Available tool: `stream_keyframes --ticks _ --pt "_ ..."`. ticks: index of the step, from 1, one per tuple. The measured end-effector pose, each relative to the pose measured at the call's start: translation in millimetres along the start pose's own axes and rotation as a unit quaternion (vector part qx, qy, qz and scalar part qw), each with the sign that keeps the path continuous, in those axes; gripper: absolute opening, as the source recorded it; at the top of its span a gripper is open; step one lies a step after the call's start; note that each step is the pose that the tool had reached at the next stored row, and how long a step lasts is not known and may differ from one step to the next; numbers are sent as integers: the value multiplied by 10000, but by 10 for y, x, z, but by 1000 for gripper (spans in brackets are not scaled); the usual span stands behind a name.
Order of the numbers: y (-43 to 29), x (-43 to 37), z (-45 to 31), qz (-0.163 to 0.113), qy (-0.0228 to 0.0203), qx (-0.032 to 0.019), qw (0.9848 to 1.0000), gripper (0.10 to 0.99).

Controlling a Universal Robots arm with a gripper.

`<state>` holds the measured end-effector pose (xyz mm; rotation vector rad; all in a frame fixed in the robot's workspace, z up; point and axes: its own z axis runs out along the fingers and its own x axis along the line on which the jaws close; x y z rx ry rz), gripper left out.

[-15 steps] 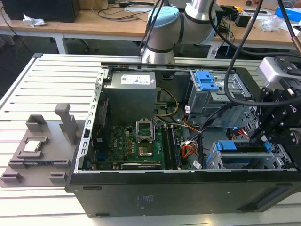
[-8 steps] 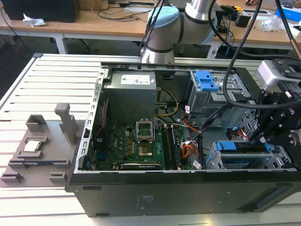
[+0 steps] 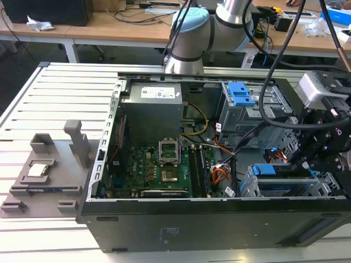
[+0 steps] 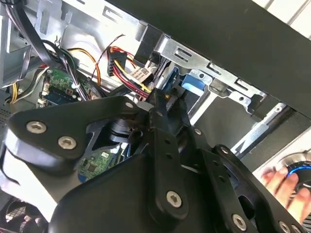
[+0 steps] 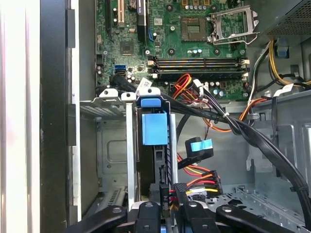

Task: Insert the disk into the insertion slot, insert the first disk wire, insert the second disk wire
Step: 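Insert the first disk wire, then insert the second disk wire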

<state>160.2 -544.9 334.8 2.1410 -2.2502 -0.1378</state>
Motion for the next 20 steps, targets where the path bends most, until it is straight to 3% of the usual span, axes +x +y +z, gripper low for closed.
stream_keyframes --ticks 4,6,8,9,20 --pt "22 -19 -241 1 22 1 10000 247" --pt "27 -29 -295 2 32 2 10000 231" --pt "37 -47 -410 4 49 2 10000 106" --pt "40 -48 -439 4 52 2 10000 106" --pt "41 -49 -458 4 51 2 10000 106"
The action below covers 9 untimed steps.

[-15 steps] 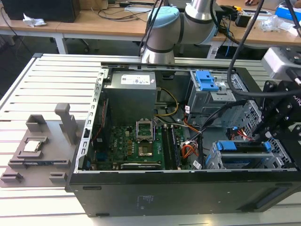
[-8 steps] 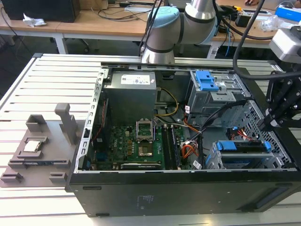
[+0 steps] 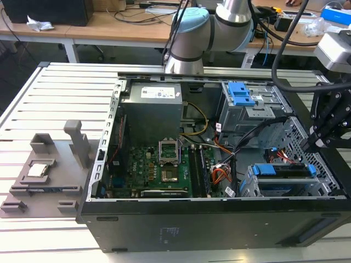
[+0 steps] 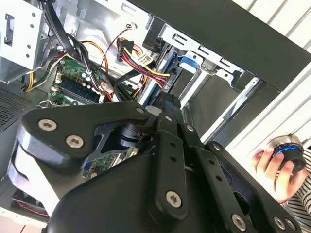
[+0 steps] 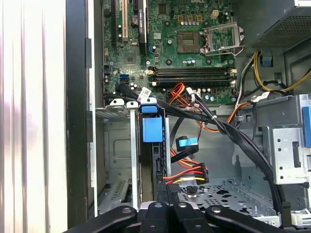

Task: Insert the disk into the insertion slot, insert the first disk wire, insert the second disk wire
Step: 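Insert the second disk wire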

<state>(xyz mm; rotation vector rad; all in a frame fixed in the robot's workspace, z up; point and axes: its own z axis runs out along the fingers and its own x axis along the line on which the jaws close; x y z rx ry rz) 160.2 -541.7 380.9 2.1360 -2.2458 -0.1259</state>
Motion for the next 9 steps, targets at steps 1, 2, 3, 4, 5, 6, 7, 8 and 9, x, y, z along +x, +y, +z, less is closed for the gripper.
stream_keyframes --ticks 1,2,3,4,5,6,7,8,9 --pt "0 0 0 0 0 0 10000 106" --pt "0 0 -1 0 0 0 10000 106" --pt "0 0 -1 0 0 0 10000 106" --pt "0 0 -1 0 0 0 10000 106" --pt "0 0 -1 0 0 0 10000 114" --pt "0 0 -2 0 0 0 10000 114" --pt "0 0 -2 0 0 0 10000 169" --pt "0 0 -2 0 0 0 10000 235" --pt "0 0 -2 0 0 0 10000 302"
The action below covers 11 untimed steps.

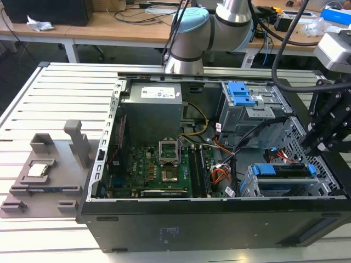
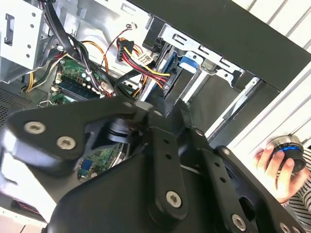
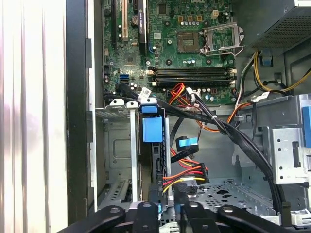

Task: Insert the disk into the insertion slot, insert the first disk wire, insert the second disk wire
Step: 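Insert the second disk wire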

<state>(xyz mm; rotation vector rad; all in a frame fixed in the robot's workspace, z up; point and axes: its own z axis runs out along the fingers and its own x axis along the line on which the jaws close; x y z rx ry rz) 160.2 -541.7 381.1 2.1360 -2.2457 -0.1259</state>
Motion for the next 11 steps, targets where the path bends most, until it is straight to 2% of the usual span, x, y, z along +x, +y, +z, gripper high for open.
stream_keyframes --ticks 4,6,11 --pt "16 -31 3 0 1 0 10000 302" --pt "102 -93 15 0 0 0 10000 302" --pt "166 -98 24 0 0 0 10000 302"
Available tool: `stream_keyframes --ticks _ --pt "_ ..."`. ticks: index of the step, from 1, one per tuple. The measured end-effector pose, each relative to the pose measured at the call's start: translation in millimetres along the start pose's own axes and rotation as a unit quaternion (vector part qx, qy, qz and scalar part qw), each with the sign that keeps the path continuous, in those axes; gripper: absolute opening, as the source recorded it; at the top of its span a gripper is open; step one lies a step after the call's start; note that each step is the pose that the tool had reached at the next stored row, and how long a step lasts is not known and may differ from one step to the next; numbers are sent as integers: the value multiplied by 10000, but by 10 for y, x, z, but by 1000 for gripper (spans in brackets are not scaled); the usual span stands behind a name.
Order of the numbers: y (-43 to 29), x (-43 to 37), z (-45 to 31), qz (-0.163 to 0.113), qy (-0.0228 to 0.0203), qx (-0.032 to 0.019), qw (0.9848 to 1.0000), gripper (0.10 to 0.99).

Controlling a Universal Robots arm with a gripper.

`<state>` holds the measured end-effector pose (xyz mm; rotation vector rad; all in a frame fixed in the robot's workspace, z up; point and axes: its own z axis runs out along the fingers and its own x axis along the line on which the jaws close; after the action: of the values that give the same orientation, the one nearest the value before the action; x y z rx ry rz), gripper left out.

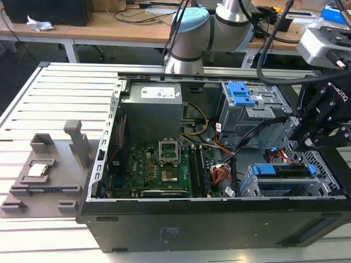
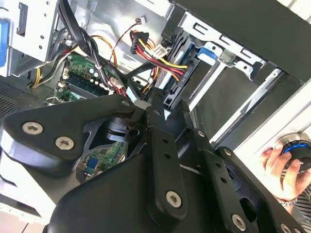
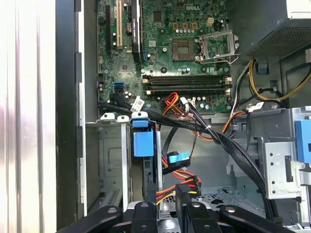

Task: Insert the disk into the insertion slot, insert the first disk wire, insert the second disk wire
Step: 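Insert the second disk wire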

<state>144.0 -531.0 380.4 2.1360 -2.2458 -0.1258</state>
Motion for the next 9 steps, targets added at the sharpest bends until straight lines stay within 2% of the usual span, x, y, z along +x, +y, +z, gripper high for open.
stream_keyframes --ticks 9 --pt "120 -12 32 -62 6 -2 10000 302"
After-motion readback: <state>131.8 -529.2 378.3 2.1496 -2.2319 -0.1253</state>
